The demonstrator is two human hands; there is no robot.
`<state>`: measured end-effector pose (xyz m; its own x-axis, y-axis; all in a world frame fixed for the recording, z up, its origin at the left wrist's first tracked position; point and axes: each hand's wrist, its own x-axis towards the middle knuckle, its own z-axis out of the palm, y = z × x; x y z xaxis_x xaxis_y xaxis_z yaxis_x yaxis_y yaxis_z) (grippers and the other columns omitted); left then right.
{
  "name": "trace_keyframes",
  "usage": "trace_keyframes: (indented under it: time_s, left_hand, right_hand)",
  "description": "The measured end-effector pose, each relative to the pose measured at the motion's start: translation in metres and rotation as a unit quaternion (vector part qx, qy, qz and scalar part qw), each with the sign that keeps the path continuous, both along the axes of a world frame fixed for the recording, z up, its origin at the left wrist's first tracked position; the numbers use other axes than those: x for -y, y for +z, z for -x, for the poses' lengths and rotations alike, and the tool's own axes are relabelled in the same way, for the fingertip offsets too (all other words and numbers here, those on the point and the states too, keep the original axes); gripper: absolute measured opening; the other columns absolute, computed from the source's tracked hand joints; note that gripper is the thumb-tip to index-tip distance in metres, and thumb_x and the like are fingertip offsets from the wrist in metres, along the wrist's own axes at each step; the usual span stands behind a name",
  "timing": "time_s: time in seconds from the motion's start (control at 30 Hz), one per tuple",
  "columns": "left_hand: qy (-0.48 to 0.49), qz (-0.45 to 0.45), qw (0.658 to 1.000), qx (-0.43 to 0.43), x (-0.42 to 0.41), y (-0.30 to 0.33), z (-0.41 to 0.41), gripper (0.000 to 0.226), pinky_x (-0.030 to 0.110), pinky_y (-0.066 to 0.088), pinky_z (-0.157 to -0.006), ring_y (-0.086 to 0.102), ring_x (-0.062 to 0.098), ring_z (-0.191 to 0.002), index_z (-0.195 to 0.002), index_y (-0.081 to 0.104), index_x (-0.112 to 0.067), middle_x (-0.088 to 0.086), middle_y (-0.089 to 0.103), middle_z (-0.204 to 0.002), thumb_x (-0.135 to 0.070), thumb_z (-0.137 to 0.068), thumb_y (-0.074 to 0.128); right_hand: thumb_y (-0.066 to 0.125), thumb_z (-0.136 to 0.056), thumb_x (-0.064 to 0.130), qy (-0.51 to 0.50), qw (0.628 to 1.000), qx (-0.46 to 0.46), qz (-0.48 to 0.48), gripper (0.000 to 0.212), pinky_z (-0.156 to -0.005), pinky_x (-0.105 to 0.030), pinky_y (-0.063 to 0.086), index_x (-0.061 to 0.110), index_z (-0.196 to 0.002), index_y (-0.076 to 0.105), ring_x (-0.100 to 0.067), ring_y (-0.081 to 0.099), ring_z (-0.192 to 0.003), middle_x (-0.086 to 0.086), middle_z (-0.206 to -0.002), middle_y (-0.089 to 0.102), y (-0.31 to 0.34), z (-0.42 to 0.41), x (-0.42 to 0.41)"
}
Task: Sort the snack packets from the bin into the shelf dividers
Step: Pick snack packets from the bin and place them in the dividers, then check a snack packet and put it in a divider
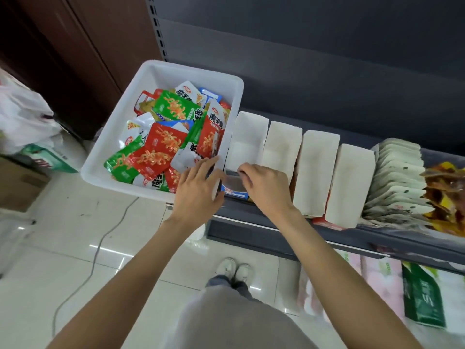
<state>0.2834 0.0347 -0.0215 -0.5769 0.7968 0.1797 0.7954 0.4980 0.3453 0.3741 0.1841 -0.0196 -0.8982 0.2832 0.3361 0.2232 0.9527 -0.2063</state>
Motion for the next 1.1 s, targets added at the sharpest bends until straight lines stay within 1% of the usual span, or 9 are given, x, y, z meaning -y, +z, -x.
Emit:
trace_keyframes:
  time_s: [0.13, 0.27, 0.37, 0.47, 0.6, 0.7, 0.83, 0.97, 1.1]
  left_hand:
    - [0.000, -0.035, 0.999, 0.033, 0.005, -0.002, -0.001, 0.049, 0.041, 0.042, -0.096, 0.055, 0.027, -0.117, -0.111, 0.057, -0.010, 0.004, 0.053, -0.135, -0.015, -0.067, 0.076]
    - [0.017, -0.058, 0.993, 0.104, 0.012, 0.001, -0.003, 0.057, 0.038, 0.040, -0.100, 0.052, 0.022, -0.118, -0.118, 0.051, -0.012, 0.001, 0.053, -0.133, -0.014, -0.066, 0.075]
    - [0.023, -0.049, 0.988, 0.147, 0.018, 0.010, -0.001, 0.059, 0.041, 0.043, -0.100, 0.049, 0.022, -0.121, -0.127, 0.048, -0.015, 0.003, 0.054, -0.130, -0.023, -0.072, 0.069]
    - [0.043, -0.076, 0.984, 0.156, 0.024, 0.023, 0.007, 0.044, 0.034, 0.043, -0.098, 0.049, 0.018, -0.119, -0.124, 0.055, -0.017, -0.001, 0.058, -0.126, -0.024, -0.080, 0.061]
    - [0.132, -0.164, 0.969, 0.129, 0.045, 0.042, 0.030, 0.021, 0.030, 0.045, -0.085, 0.055, 0.011, -0.102, -0.110, 0.063, -0.017, -0.014, 0.060, -0.109, -0.015, -0.089, 0.061]
    - [0.197, -0.190, 0.951, 0.141, 0.065, 0.047, 0.064, 0.017, 0.032, 0.050, -0.080, 0.059, 0.008, -0.088, -0.105, 0.066, -0.016, -0.014, 0.063, -0.100, -0.015, -0.088, 0.064]
    - [0.217, -0.110, 0.959, 0.144, 0.074, 0.048, 0.120, 0.025, 0.034, 0.052, -0.079, 0.061, 0.013, -0.084, -0.109, 0.064, -0.018, -0.005, 0.067, -0.099, -0.023, -0.085, 0.068]
    - [0.148, 0.038, 0.980, 0.130, 0.053, 0.038, 0.163, 0.045, 0.031, 0.046, -0.084, 0.061, 0.018, -0.098, -0.113, 0.064, -0.013, -0.001, 0.062, -0.120, -0.046, -0.083, 0.066]
    - [0.052, 0.100, 0.985, 0.132, 0.034, 0.020, 0.198, 0.032, 0.023, 0.038, -0.071, 0.058, 0.014, -0.084, -0.073, 0.067, -0.015, -0.006, 0.062, -0.119, -0.047, -0.080, 0.067]
  right_hand:
    - [0.072, -0.081, 0.022, 0.021, 1.000, 0.003, 0.007, 0.013, -0.040, -0.023, 0.045, 0.016, -0.090, 0.066, -0.016, 0.059, -0.049, 0.002, -0.065, 0.066, -0.004, -0.010, 0.015]
    - [0.071, -0.082, 0.019, 0.051, 0.996, 0.073, 0.027, 0.013, -0.050, -0.024, 0.046, 0.018, -0.094, 0.070, -0.020, 0.067, -0.069, 0.001, -0.083, 0.071, 0.000, -0.017, 0.011]
    - [0.061, -0.087, 0.043, 0.082, 0.984, 0.141, 0.071, 0.034, -0.064, -0.028, 0.048, 0.020, -0.111, 0.065, -0.020, 0.065, -0.092, 0.001, -0.105, 0.069, 0.006, -0.026, 0.010]
    - [0.036, -0.089, 0.065, 0.094, 0.987, 0.084, 0.100, 0.059, -0.078, -0.026, 0.047, 0.020, -0.109, 0.068, -0.016, 0.059, -0.103, 0.004, -0.108, 0.069, 0.025, -0.033, 0.007]
    - [0.030, -0.097, 0.050, 0.058, 0.985, -0.048, 0.157, 0.053, -0.083, -0.018, 0.039, 0.016, -0.101, 0.071, -0.013, 0.060, -0.099, 0.003, -0.101, 0.070, 0.058, -0.012, -0.005]
    - [0.042, -0.097, 0.041, 0.058, 0.980, -0.014, 0.189, 0.036, -0.085, -0.020, 0.040, 0.017, -0.109, 0.066, -0.012, 0.057, -0.106, 0.003, -0.109, 0.068, 0.069, 0.025, -0.002]
    - [0.052, -0.096, 0.025, 0.091, 0.971, 0.076, 0.206, 0.025, -0.087, -0.034, 0.052, 0.019, -0.119, 0.060, -0.011, 0.060, -0.103, 0.003, -0.117, 0.064, 0.061, 0.088, 0.013]
    - [0.058, -0.092, 0.029, 0.088, 0.966, 0.171, 0.170, 0.043, -0.102, -0.034, 0.041, 0.020, -0.133, 0.050, -0.016, 0.049, -0.120, 0.001, -0.134, 0.052, 0.046, 0.148, 0.034]
    - [0.062, -0.086, 0.046, 0.025, 0.961, 0.257, 0.094, 0.065, -0.107, -0.035, 0.030, 0.025, -0.142, 0.037, -0.020, 0.039, -0.130, 0.001, -0.143, 0.043, 0.028, 0.174, 0.048]
